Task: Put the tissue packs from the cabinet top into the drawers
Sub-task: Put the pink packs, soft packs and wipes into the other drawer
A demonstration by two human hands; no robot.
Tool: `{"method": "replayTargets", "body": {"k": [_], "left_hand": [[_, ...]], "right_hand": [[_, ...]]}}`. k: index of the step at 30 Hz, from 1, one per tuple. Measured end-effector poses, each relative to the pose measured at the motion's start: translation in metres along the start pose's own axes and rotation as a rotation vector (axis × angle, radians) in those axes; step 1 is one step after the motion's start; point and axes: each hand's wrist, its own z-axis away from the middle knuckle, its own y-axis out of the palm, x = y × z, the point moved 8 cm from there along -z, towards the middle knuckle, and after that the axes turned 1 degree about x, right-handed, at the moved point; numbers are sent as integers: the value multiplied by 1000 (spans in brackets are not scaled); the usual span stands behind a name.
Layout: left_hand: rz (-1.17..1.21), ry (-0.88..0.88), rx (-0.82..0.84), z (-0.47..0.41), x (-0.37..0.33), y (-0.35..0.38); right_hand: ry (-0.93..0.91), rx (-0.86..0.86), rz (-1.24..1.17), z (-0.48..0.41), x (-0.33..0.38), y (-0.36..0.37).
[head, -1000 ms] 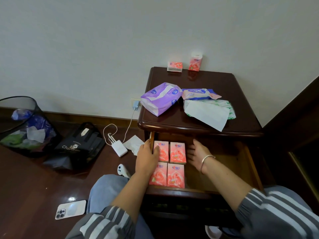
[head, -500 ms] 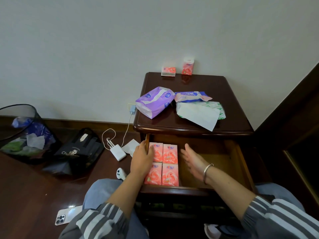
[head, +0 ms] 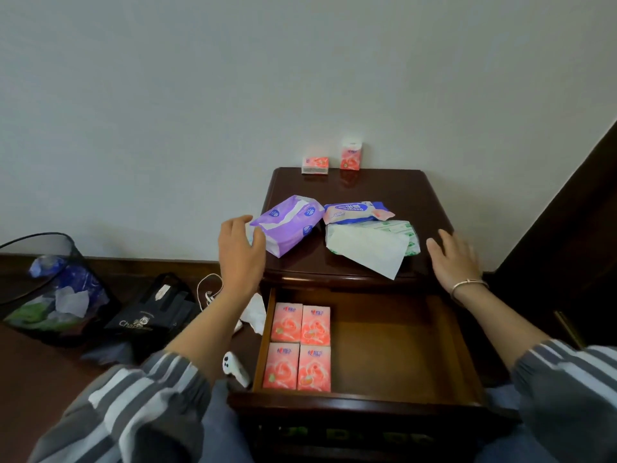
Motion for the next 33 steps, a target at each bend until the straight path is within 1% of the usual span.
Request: {"method": "replayTargets", "body": {"k": [2,3,5,7,9,11,13,15,17,19,21,22,23,25,27,29,33], "left_hand": [[-24,-24,70,-20,2,15],[8,-79,109,-31,9,22],[106,-262,174,-47,26,36],[93,-372,255,-54,37,49],[-29,-380,319,-52,41,60],[-161,-361,327,-49,41,64],[-263,-378,341,-44,42,65],[-299,-403,381,-39,43,65],[-283,-420,423,-36,43,63],[-242,-443,429,-30,44,58],[-198,-449,410,-23,42,51],[-166,-451,389,-18,40,48],[-122,-455,361,-14,39,44],[-3,-477,287,-3,39,34],[112,-498,210,7,38,20],[216,-519,179,15,38,11],[410,-582,206,34,36,-9]], "right_hand": [[58,25,117,-6,-6,19],[75,16,129,-8,-8,23],[96,33,78,-13,-10,26],[105,99,-11,-16,-15,27],[71,138,-105,-20,-18,25],[47,112,-200,-23,-19,20],[97,49,-371,-22,-25,15],[158,7,-528,-25,-27,11],[165,-17,-488,-36,-18,3],[120,-16,-355,-50,-1,-4],[57,5,-153,-59,19,-4],[28,40,-63,-61,28,-1],[2,95,-27,-62,36,3],[-40,190,-25,-60,48,8],[-75,209,31,-53,56,5],[-43,199,54,-46,58,1],[81,168,-157,-36,47,-15]]}}
